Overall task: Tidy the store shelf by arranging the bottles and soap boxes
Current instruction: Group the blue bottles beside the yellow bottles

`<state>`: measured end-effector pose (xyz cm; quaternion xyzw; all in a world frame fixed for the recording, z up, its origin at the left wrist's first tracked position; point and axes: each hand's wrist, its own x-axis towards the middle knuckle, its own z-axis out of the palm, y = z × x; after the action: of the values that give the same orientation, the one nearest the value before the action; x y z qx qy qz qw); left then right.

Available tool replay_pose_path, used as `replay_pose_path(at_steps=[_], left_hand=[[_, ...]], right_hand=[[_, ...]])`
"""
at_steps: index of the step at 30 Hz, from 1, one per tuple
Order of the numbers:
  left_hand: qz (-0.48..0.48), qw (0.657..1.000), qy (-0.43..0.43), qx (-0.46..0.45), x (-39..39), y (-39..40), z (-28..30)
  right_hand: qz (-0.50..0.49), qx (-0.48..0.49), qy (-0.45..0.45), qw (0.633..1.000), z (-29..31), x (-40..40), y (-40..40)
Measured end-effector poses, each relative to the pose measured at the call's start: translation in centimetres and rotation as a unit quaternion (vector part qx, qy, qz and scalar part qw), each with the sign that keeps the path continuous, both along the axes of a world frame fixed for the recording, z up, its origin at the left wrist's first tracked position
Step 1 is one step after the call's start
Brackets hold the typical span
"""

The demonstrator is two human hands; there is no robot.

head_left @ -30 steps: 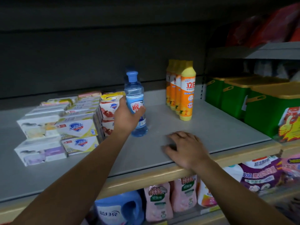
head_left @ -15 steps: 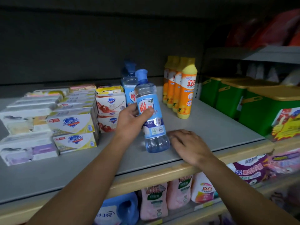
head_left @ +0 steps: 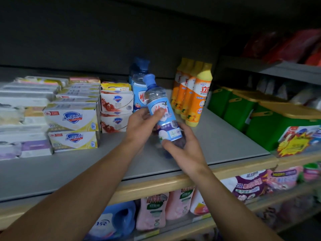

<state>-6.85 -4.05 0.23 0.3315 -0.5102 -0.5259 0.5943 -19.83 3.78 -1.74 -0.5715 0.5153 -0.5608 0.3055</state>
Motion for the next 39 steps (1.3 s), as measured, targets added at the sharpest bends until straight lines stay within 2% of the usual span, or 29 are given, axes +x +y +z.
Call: replay_pose_path(at_steps=[3, 5, 6, 9, 12, 14, 16, 19, 21, 24, 26, 31, 34, 37, 39], left_hand=[[-0.080, 0.993, 0.069, 0.043, 0.2, -0.3, 0.3], [-0.148, 0.981, 0.104, 0.067, 0.1, -0.2, 0.4], [-0.185, 0.974, 0.112, 0.071, 0.1, -0.2, 0.5], [-0.245, 0.958, 0.135, 0.058, 0.3, -0.2, 0.6], [-0.210, 0.968, 0.134, 0.022, 0.6, 0.0, 0.7], [-0.163, 0.980, 0.111, -0.010, 0.6, 0.0, 0.7], [-0.104, 0.990, 0.079, -0.048, 0.5, -0.1, 0.6], [-0.027, 0.995, 0.052, -0.082, 0.5, -0.2, 0.5], [-0.002, 0.996, 0.046, -0.083, 0.6, -0.2, 0.5], [-0.030, 0.996, 0.053, -0.062, 0.7, -0.2, 0.6], [-0.081, 0.994, 0.067, -0.034, 0.8, -0.3, 0.6], [-0.166, 0.985, 0.043, 0.020, -0.1, 0.0, 0.2], [-0.214, 0.972, 0.084, 0.041, -0.5, 0.0, 0.0], [-0.237, 0.963, 0.123, 0.036, -0.6, -0.1, 0.1], [-0.210, 0.969, 0.130, 0.026, -0.5, -0.2, 0.3]], right_hand=[[0.031, 0.028, -0.145, 0.989, 0.0, -1.2, 0.0], [0.103, 0.059, -0.258, 0.959, 0.2, -2.1, 0.2], [0.139, 0.078, -0.284, 0.946, 0.4, -2.4, 0.3], [0.206, 0.120, -0.273, 0.932, 0.6, -2.9, 0.2], [0.178, 0.112, -0.261, 0.942, 0.5, -2.6, -0.1], [0.149, 0.069, -0.232, 0.959, 0.4, -2.3, 0.0], [0.123, 0.017, -0.169, 0.978, 0.0, -2.1, 0.2], [0.068, -0.029, -0.028, 0.997, -0.3, -1.5, 0.5], [0.046, -0.030, 0.002, 0.998, -0.5, -1.0, 0.4], [0.027, -0.001, -0.033, 0.999, -0.5, -1.3, 0.2], [0.042, 0.046, -0.117, 0.991, -0.5, -1.7, 0.1], [0.111, 0.126, -0.249, 0.954, 0.5, -2.0, -0.3], [0.156, 0.139, -0.330, 0.921, 0.9, -2.9, -0.2], [0.186, 0.141, -0.330, 0.915, 1.0, -3.2, -0.3], [0.193, 0.135, -0.319, 0.918, 1.0, -3.0, -0.4]])
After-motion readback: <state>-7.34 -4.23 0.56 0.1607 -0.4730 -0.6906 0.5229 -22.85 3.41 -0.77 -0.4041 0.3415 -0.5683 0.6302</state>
